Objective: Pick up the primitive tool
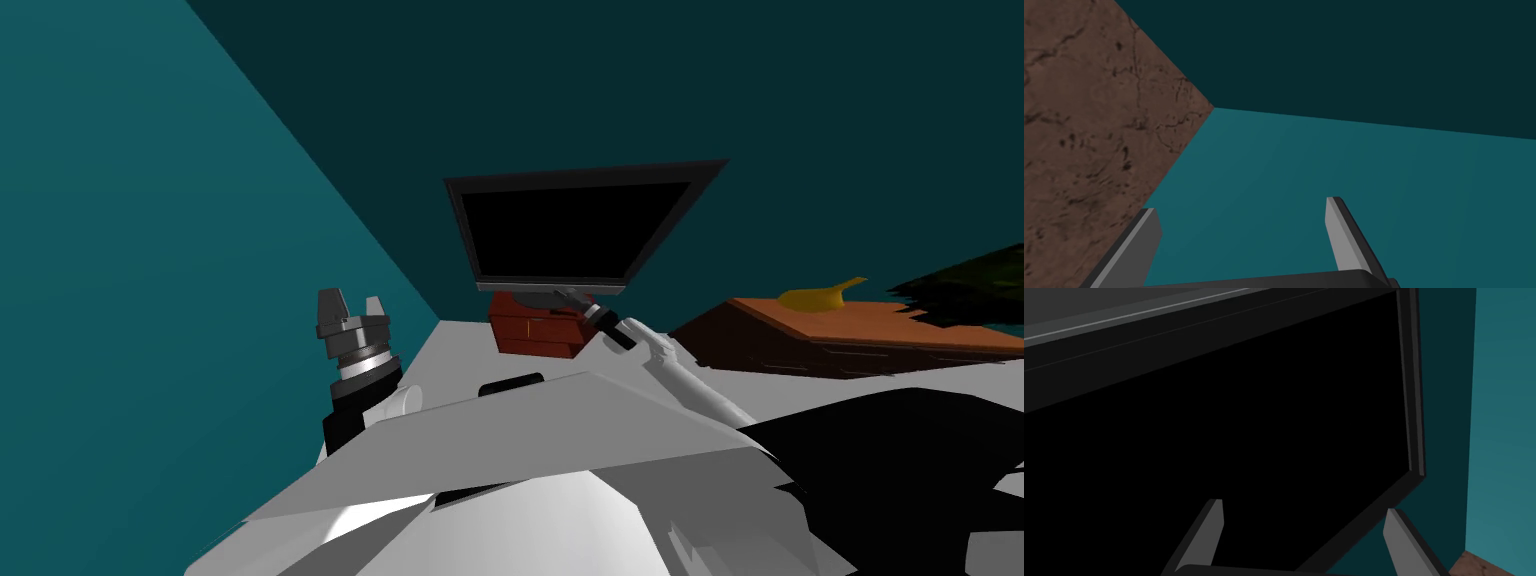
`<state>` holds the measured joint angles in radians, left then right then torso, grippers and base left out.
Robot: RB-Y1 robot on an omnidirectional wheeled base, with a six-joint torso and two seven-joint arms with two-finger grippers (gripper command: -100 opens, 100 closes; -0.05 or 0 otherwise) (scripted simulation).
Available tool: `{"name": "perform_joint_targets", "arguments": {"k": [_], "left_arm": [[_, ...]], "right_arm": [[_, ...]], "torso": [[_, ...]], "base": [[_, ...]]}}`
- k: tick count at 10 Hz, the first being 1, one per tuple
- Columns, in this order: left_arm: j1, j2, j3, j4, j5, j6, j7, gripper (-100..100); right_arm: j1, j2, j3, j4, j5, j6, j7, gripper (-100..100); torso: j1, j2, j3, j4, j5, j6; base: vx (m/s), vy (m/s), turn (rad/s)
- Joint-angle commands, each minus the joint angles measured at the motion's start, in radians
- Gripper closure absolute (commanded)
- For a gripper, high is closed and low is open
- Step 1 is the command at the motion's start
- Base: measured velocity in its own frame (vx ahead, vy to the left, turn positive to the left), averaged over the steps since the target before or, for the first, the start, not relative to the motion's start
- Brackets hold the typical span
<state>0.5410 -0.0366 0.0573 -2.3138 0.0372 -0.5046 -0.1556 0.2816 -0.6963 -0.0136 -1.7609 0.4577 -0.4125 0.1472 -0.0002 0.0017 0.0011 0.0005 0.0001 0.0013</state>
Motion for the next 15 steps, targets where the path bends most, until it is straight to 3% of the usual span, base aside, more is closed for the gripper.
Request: {"name": "perform_joint_targets", "arguments": {"k": [1, 2, 5, 7, 8, 9, 11, 12, 13, 15], "left_arm": [[0.000, 0.000, 0.000, 0.000, 0.000, 0.000, 0.000, 0], [0.000, 0.000, 0.000, 0.000, 0.000, 0.000, 0.000, 0], [0.000, 0.000, 0.000, 0.000, 0.000, 0.000, 0.000, 0], [0.000, 0.000, 0.000, 0.000, 0.000, 0.000, 0.000, 0], [0.000, 0.000, 0.000, 0.000, 0.000, 0.000, 0.000, 0], [0.000, 0.000, 0.000, 0.000, 0.000, 0.000, 0.000, 0], [0.000, 0.000, 0.000, 0.000, 0.000, 0.000, 0.000, 0], [0.000, 0.000, 0.000, 0.000, 0.000, 0.000, 0.000, 0], [0.000, 0.000, 0.000, 0.000, 0.000, 0.000, 0.000, 0], [0.000, 0.000, 0.000, 0.000, 0.000, 0.000, 0.000, 0]], "right_arm": [[-0.010, -0.037, 0.005, 0.050, 0.046, -0.006, 0.012, -100], [-0.010, -0.037, 0.005, 0.072, 0.046, -0.006, 0.012, -100], [-0.015, -0.100, 0.022, 0.155, 0.134, -0.002, 0.035, -100], [-0.015, -0.100, 0.022, 0.181, 0.136, -0.002, 0.035, -100], [-0.014, -0.129, 0.032, 0.222, 0.182, 0.000, 0.046, -100], [-0.014, -0.129, 0.032, 0.237, 0.182, 0.000, 0.046, -100], [-0.009, -0.184, 0.056, 0.334, 0.255, 0.003, 0.070, -100], [-0.009, -0.184, 0.056, 0.349, 0.273, 0.003, 0.070, -100], [-0.004, -0.209, 0.069, 0.401, 0.308, 0.005, 0.082, -100], [0.002, -0.232, 0.083, 0.437, 0.358, 0.006, 0.093, -100]], "torso": [[0.000, 0.000, 0.000, 0.000, 0.000, 0.000], [0.001, -0.001, 0.000, 0.000, 0.000, -0.002], [0.001, 0.000, 0.000, 0.000, 0.000, 0.000], [0.000, -0.001, -0.001, 0.000, 0.000, 0.000], [-0.001, -0.001, -0.001, 0.000, 0.000, 0.000], [0.000, -0.001, -0.001, 0.000, 0.000, -0.001], [0.000, -0.002, -0.001, 0.000, 0.000, -0.001], [0.001, -0.002, -0.001, 0.000, 0.000, -0.001], [0.000, -0.002, -0.001, 0.000, 0.000, 0.000], [-0.001, -0.002, -0.001, 0.000, 0.000, 0.000]], "base": [[0.000, 0.042, 0.273], [0.001, 0.030, 0.139], [0.000, 0.045, 0.178], [0.011, 0.023, 0.062], [0.012, 0.032, 0.272], [0.013, 0.023, 0.123], [0.027, 0.049, 0.286], [0.030, 0.034, 0.160], [0.025, 0.032, 0.222], [0.024, 0.019, 0.160]]}}
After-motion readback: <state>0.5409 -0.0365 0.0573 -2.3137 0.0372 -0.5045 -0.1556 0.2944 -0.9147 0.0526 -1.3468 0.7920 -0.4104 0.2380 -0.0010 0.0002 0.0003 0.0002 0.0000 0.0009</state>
